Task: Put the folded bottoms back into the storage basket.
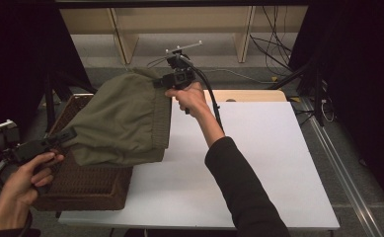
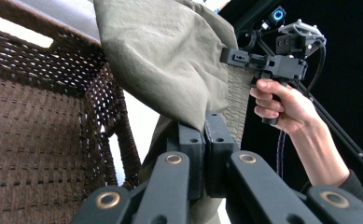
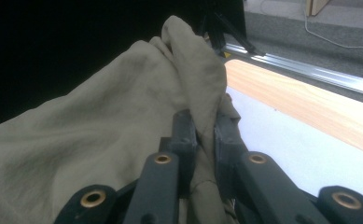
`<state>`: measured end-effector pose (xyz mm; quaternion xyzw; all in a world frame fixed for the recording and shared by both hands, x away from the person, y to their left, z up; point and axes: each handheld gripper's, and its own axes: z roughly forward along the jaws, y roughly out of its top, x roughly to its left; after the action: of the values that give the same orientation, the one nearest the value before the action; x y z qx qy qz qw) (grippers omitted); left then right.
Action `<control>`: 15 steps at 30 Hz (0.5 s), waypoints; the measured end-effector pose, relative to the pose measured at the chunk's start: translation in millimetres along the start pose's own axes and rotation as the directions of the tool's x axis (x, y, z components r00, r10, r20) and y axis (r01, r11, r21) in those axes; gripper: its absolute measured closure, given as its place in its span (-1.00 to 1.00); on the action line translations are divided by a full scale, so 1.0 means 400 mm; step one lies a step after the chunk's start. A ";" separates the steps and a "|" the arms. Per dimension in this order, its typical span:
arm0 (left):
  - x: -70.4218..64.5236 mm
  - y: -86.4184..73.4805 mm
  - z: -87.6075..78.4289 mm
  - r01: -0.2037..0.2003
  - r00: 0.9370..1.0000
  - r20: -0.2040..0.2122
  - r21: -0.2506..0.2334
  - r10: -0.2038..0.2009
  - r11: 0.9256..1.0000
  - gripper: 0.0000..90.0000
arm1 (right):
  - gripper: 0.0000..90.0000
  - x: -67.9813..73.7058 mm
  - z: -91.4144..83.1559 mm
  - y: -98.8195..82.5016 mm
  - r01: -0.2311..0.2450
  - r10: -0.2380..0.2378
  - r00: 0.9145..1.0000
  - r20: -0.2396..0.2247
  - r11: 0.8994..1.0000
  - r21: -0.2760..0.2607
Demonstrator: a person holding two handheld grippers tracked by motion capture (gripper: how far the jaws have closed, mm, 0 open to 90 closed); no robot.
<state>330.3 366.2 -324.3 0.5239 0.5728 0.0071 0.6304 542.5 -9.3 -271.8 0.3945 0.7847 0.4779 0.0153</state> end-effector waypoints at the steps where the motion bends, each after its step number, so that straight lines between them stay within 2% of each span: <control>1: 0.003 0.001 -0.003 0.000 1.000 -0.001 0.000 0.000 1.000 0.94 | 0.84 0.005 0.005 0.003 0.001 -0.001 1.000 -0.003 1.000 0.001; 15: 0.035 0.027 -0.062 0.007 1.000 0.001 -0.032 -0.007 0.999 0.94 | 0.83 0.058 0.057 0.026 0.003 -0.002 1.000 -0.018 1.000 0.011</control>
<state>323.1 395.7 -321.9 0.5118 0.5743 0.0140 0.6388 541.9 24.5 -268.1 0.3892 0.7878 0.4773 0.0068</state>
